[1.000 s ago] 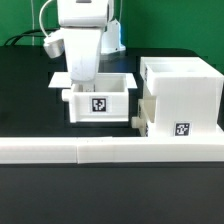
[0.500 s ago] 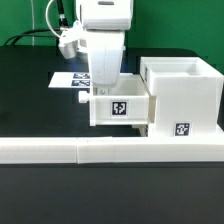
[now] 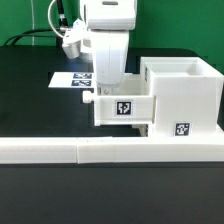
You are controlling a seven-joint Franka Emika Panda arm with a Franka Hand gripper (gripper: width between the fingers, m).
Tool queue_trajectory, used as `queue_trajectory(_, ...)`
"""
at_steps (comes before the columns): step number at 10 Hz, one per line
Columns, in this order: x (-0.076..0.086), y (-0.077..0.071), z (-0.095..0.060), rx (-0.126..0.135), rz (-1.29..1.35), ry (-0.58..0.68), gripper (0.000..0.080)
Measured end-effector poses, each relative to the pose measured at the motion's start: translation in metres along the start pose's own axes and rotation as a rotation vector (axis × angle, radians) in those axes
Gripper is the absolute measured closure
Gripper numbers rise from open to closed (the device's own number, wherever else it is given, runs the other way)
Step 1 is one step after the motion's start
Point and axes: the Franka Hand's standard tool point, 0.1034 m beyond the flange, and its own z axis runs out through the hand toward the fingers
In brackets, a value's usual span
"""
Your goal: Assemble drawer
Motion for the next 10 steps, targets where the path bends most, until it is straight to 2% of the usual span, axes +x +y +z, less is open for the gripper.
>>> queue_trajectory(5, -0.001, 0.000, 0.001, 0.004, 0.001, 0.000, 0.0755)
queue_trajectory(8, 0.006, 0.000, 0.001, -0.002, -0.009, 0.004, 0.0755)
queue_trajectory(10, -0.005, 0.000, 0.003, -0.010, 0.015, 0.007, 0.0755)
